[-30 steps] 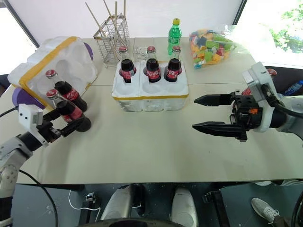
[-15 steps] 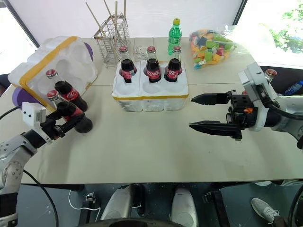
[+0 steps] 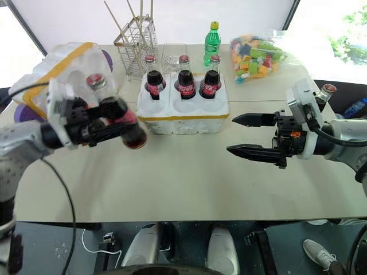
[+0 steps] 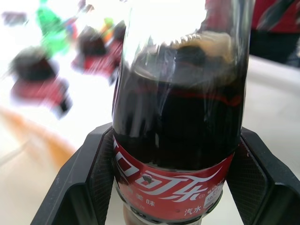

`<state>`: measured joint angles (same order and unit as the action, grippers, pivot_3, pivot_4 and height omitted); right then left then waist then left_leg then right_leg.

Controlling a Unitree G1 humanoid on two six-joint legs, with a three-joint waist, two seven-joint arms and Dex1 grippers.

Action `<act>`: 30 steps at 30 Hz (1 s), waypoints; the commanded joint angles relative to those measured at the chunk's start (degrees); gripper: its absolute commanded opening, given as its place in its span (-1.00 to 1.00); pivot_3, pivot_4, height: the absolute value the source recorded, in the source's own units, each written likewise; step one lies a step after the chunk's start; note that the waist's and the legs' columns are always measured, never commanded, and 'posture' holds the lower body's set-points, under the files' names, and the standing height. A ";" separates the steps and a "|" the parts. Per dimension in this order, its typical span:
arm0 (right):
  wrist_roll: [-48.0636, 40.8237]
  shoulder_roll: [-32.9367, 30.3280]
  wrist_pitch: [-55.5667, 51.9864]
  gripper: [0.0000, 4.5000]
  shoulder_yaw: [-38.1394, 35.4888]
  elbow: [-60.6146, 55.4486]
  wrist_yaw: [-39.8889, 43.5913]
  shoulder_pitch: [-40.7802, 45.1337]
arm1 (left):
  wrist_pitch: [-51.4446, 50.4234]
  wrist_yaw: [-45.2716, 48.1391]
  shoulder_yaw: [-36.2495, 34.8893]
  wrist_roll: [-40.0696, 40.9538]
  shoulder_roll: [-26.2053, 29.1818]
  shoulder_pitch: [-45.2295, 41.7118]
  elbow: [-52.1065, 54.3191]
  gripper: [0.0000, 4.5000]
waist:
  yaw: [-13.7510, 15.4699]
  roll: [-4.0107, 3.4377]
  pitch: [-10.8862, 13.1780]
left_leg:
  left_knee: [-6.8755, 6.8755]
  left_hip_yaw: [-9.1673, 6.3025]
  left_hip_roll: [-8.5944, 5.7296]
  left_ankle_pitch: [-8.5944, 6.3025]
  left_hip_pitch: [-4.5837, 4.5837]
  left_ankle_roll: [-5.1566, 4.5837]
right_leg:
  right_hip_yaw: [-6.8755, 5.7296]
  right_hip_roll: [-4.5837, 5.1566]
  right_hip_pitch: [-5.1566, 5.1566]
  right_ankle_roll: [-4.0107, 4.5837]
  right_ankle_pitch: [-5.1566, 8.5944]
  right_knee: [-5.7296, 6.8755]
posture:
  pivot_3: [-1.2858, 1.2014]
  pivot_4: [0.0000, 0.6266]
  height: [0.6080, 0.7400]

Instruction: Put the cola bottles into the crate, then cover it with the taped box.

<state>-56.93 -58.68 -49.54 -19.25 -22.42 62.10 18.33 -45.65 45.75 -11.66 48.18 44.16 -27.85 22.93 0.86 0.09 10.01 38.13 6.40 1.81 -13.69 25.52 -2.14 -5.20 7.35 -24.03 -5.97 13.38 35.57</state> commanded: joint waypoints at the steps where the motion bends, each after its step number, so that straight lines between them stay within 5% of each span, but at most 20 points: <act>1: 0.63 0.92 1.71 1.00 -1.49 -1.77 -1.78 -0.78 | 3.31 -2.23 6.18 -4.68 -4.12 -9.95 -2.78 0.19 | 0.09 0.02 0.01 | 0.02 0.00 0.00 0.00 -0.01 0.00 | 0.00 -0.01 0.03 -0.02 -0.01 0.00 | 0.03 -0.52 0.94; 8: 2.03 2.42 3.02 1.00 -2.10 -2.83 -5.07 -2.59 | 14.28 -8.68 17.49 -22.18 -17.57 -24.41 -22.36 0.19 | 0.09 0.17 0.10 | 0.12 -0.04 -0.12 0.01 -0.03 -0.02 | 0.02 -0.12 0.16 -0.12 -0.07 -0.06 | 0.03 -0.52 0.94; 13: 2.47 2.82 3.58 1.00 -2.95 -3.52 -6.37 -4.80 | 18.32 -8.55 18.60 -25.85 -24.50 -29.10 -32.42 0.19 | -0.02 0.22 0.13 | 0.10 -0.03 -0.07 0.01 0.01 -0.02 | 0.02 -0.14 0.09 -0.12 -0.07 -0.07 | 0.03 -0.52 0.94; 19: 3.84 3.88 4.71 1.00 -2.21 -4.31 -8.18 -6.59 | 19.07 -5.40 20.29 -28.28 -28.57 -29.39 -37.73 0.19 | 0.02 0.24 0.14 | 0.11 -0.03 -0.05 0.01 0.03 -0.02 | 0.02 -0.16 0.07 -0.12 -0.07 -0.05 | 0.03 -0.52 0.94; 30: 8.12 5.66 7.08 1.00 0.33 -1.42 -10.04 -6.18 | 15.32 -3.63 22.64 -34.17 -26.98 -29.70 -38.89 0.19 | -0.02 0.24 0.14 | 0.11 -0.06 -0.02 0.01 0.05 -0.02 | 0.02 -0.16 0.04 -0.13 -0.07 -0.02 | 0.03 -0.52 0.94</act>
<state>-49.41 -53.43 -43.66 -18.56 -23.71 52.45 11.37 -30.70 41.72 10.76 14.90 17.25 -55.29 -17.54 0.84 0.33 10.15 38.24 6.34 1.79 -13.68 25.57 -2.16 -5.18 7.20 -23.98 -6.10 13.31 35.56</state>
